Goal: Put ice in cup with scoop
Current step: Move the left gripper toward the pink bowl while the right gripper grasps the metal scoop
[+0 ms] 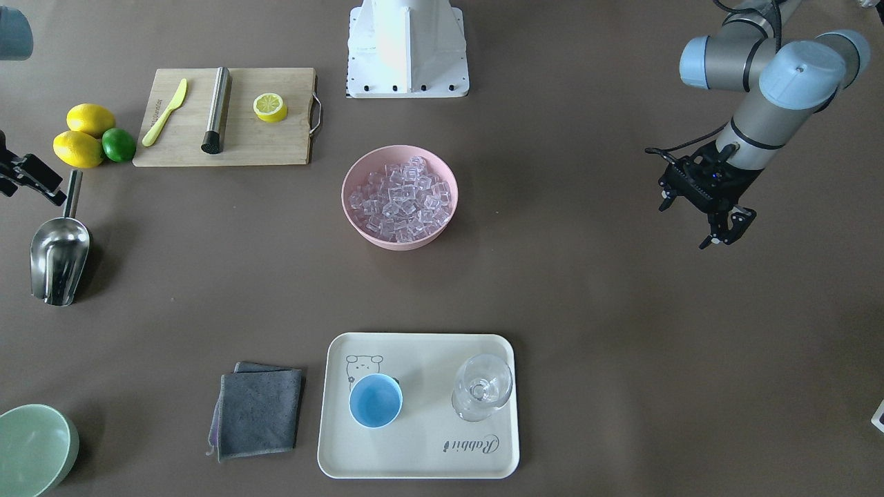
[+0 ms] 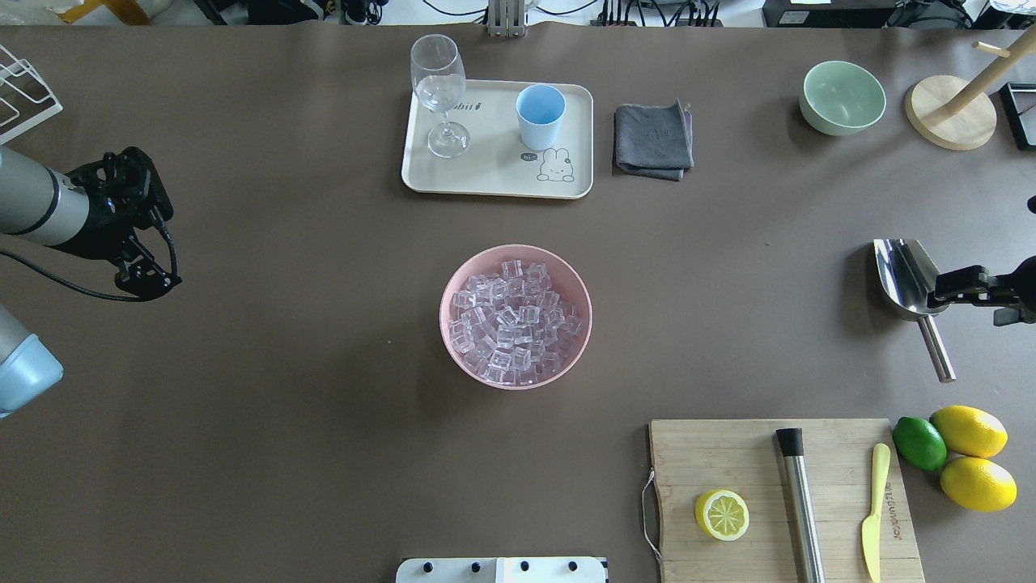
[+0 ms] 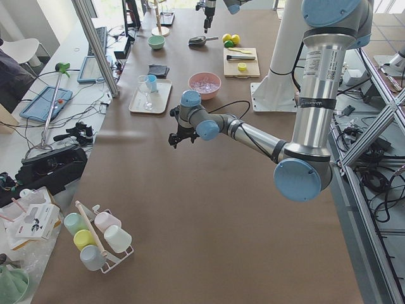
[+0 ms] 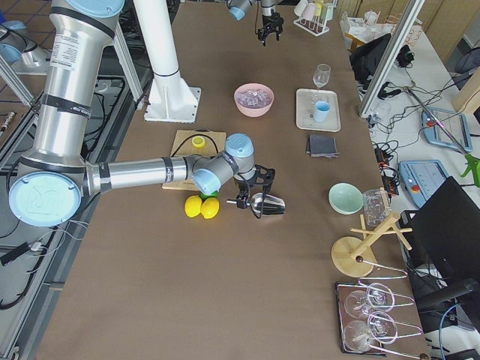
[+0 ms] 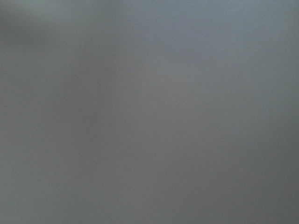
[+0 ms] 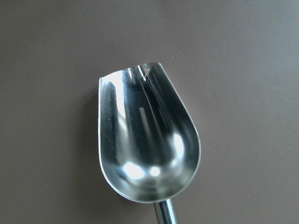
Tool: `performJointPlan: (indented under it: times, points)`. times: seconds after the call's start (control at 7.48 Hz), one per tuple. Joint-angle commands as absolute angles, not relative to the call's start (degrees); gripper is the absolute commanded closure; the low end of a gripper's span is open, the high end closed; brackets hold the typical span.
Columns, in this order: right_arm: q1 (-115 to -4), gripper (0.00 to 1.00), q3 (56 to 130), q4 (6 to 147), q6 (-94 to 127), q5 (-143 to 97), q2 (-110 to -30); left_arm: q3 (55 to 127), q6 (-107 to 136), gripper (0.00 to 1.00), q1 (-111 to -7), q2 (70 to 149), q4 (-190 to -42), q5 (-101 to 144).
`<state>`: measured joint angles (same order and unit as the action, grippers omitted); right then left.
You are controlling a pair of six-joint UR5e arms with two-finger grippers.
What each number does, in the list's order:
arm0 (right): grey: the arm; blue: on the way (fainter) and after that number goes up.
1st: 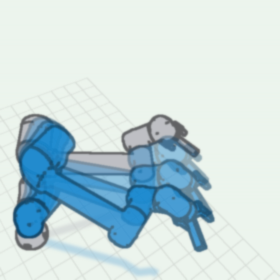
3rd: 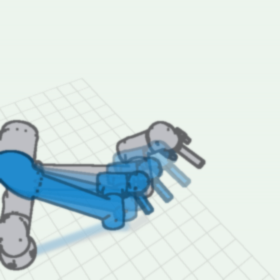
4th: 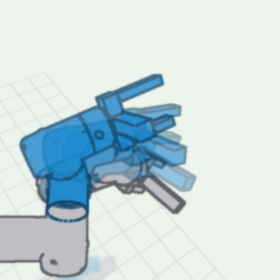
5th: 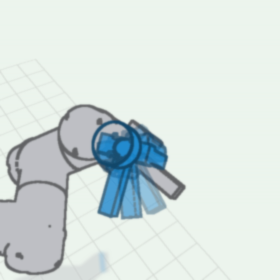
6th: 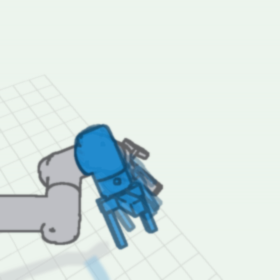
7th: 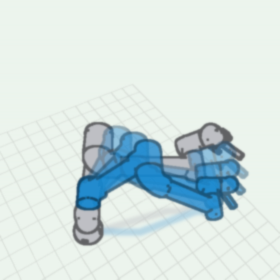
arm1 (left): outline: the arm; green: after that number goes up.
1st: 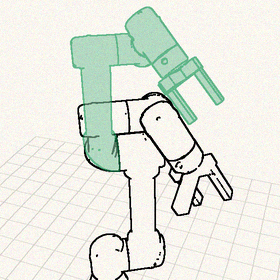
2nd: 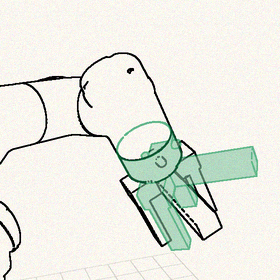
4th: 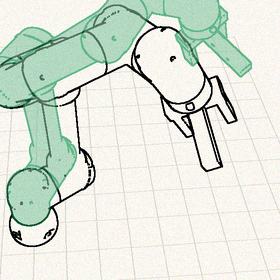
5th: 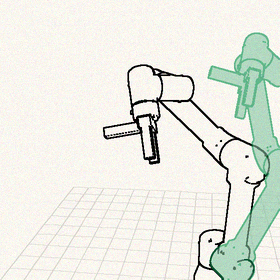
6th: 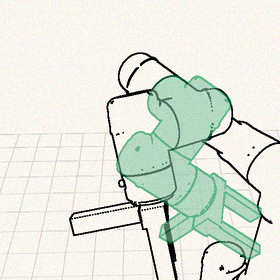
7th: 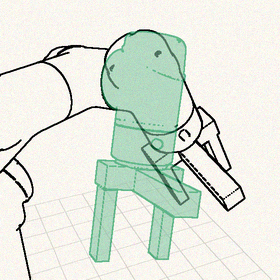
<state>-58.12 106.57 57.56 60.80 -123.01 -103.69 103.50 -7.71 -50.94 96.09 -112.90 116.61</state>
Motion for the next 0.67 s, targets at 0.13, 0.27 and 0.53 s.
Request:
performJointPlan:
  times: [0.13,0.27,0.53]
  points:
    - [-50.99,0.02,107.14,57.39,57.31,-117.43,-104.23,100.57,-9.13,0.01,-46.06,102.73,-117.39,116.39]
    - [-50.11,0.06,107.05,57.39,57.04,-117.16,-104.59,98.98,-13.93,0.01,-46.05,102.48,-120.21,116.11]
    - [-48.43,0.11,106.35,57.31,57.39,-117.07,-104.76,96.77,-15.64,0.01,-44.14,104.75,-120.67,116.1]
